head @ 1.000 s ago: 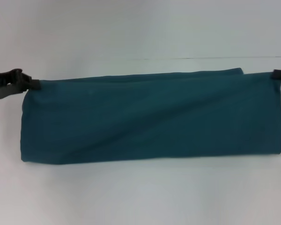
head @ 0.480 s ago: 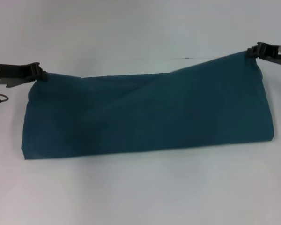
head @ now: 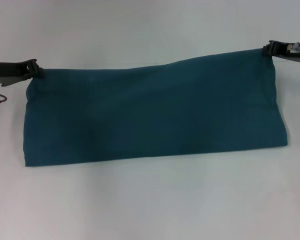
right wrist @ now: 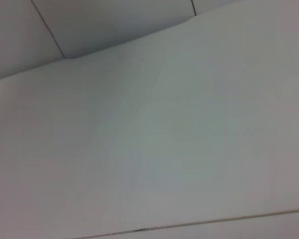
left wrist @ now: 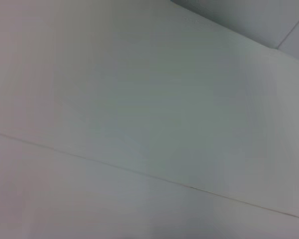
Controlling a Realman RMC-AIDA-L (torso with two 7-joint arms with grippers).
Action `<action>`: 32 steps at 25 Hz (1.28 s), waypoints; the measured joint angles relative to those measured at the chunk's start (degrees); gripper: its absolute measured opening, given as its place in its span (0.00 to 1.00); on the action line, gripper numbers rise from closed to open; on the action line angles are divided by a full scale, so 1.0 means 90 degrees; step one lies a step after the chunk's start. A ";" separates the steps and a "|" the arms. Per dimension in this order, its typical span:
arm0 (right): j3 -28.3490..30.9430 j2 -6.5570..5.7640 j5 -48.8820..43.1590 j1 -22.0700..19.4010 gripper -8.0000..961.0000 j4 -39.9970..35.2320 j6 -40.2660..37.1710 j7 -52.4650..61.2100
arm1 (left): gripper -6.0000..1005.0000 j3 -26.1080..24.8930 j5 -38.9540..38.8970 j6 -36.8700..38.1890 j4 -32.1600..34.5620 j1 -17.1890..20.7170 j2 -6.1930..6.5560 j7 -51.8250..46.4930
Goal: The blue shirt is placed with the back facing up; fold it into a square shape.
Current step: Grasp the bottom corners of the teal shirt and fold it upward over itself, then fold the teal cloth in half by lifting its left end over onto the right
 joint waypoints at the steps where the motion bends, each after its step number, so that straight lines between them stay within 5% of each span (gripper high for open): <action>1: -0.0012 0.0009 -0.0037 0.0020 0.19 0.0063 0.0073 0.0001 | 0.02 0.0000 -0.0001 -0.0040 -0.0029 -0.0006 -0.0002 0.0008; 8: -0.0033 0.0014 -0.0092 0.0060 0.21 0.0156 0.0187 0.0008 | 0.02 0.0004 -0.0004 -0.0195 -0.0146 -0.0039 -0.0008 0.0050; 19: -0.0055 -0.0223 -0.0860 0.0347 0.23 0.0252 0.0222 0.0426 | 0.09 0.0002 -0.0051 -0.0394 -0.0185 -0.0046 -0.0058 -0.0184; 22: -0.0004 -0.0332 -0.0897 0.0379 0.23 0.0231 0.0172 0.0447 | 0.21 -0.0034 -0.0059 -0.0395 -0.0173 -0.0038 -0.0085 -0.0220; 26: 0.0294 -0.0427 -0.0690 0.0148 0.39 -0.0165 -0.0623 0.0434 | 0.36 -0.0060 -0.0217 -0.0216 -0.0053 0.0097 -0.0098 -0.0341; 32: 0.0635 -0.0366 0.1117 -0.1114 0.57 -0.1190 -0.2817 -0.0047 | 0.58 -0.0086 -0.1996 0.1126 0.0511 0.0989 -0.0111 -0.0001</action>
